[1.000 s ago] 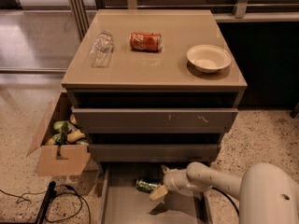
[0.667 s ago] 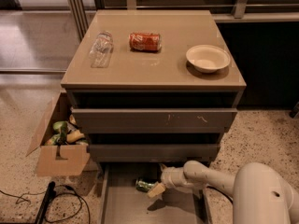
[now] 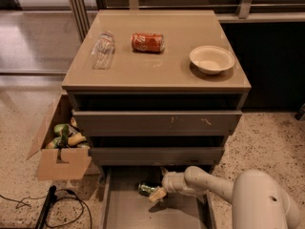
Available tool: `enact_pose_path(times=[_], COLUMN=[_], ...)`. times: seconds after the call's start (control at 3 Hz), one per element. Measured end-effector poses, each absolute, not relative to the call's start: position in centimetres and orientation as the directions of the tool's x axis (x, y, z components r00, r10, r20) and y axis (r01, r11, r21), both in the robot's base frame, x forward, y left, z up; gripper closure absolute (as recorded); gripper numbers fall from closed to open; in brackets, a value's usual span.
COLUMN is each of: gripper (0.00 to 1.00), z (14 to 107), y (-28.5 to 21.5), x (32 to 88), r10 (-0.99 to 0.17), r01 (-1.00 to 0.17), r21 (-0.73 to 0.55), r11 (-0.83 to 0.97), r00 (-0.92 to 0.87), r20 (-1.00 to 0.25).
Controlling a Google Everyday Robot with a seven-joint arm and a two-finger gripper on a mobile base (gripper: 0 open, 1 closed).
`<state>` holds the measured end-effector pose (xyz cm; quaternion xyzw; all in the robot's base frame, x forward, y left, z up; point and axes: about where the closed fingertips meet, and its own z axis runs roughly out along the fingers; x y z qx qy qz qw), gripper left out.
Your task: Pick green can from bottom drawer and place on counter
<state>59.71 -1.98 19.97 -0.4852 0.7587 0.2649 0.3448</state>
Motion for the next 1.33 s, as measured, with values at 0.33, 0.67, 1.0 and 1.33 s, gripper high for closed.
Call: enact_pose_path(times=[0.33,0.67,1.0,1.33], gripper=[0.00,0.00,0.00,0.00], z=[18.4,16.4,14.3,12.7], y=[-1.7,-1.6,-1.5,-1.2], x=[60.2,60.8,61.1,60.8], r10=[-0.557,-0.558,-0.564,-0.580], r01=[-0.917,-0.911,-0.906,-0.907], r21=[0.066,0.081,0.100,0.113], r11=[0.393,0.404,0.412,0.406], r00=[-0.295,-0.316,-0.340,-0.351], r20=[-0.776,-0.767,-0.752,-0.735])
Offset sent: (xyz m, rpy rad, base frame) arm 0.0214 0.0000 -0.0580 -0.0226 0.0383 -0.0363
